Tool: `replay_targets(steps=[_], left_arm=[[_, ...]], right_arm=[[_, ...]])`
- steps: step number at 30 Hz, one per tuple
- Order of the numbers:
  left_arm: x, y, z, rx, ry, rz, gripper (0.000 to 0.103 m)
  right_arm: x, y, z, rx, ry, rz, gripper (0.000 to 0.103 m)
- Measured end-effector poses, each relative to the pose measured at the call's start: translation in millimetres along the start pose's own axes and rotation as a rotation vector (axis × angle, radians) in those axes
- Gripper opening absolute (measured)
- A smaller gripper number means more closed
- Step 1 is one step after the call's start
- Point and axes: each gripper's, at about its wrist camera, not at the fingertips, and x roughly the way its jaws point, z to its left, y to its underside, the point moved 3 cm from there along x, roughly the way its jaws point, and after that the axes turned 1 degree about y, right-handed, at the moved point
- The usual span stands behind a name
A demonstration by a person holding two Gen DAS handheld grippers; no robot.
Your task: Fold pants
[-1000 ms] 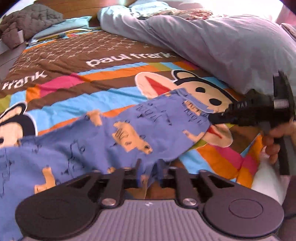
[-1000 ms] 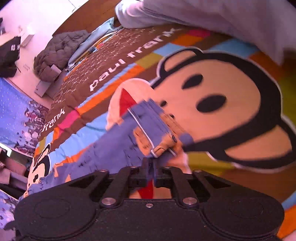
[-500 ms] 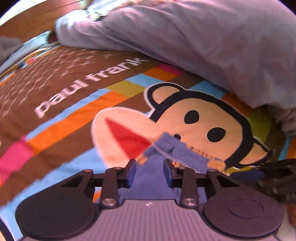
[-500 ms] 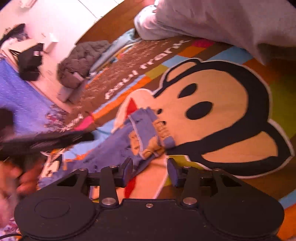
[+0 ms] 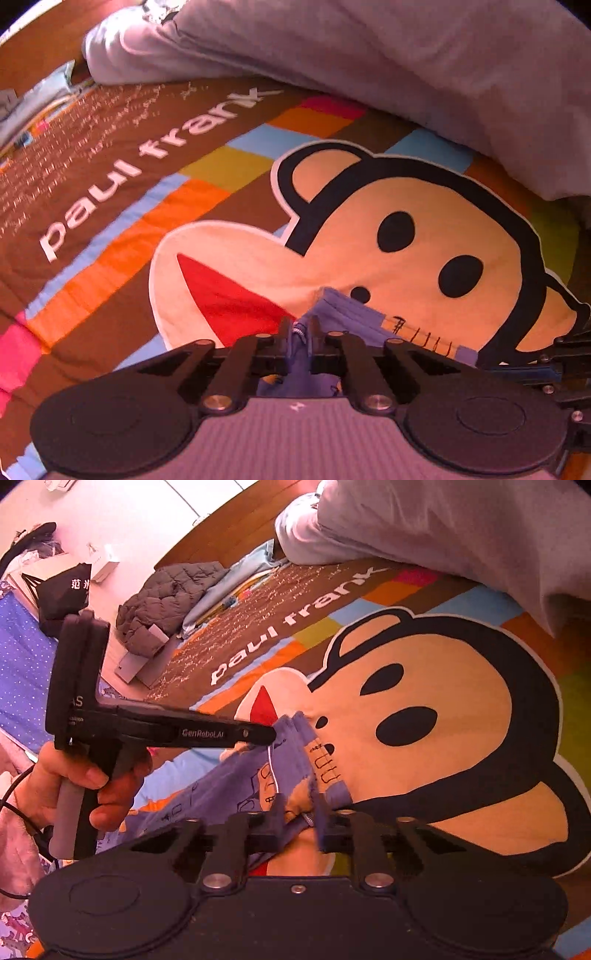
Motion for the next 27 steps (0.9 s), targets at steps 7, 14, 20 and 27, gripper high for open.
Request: replay_targets(steps=[7,14,20,27], left_arm=[[-9.8,-9.1,-23.0,0.063,-0.058,-0.062,0.005],[5.6,-13.0,-15.2,0.024,-0.041,0.0,0.042],[22.6,-11.0,-4.5,0.017,0.096,0.165,0.059],[36.2,-7.5,2.6,-0.061,0.147,0.193,0.052]], right_arm=[[-15.4,-5.5,-10.8,0.043,0.029,-0.086,0.0],[-3.4,-7.3,-22.8,0.101,0.011,-0.001,0.024],[1.0,-8.2,-26.3,0.094,0.019,0.014,0.046],[17.0,-6.8,-24.9,0.102,-0.017,0.079,0.031]])
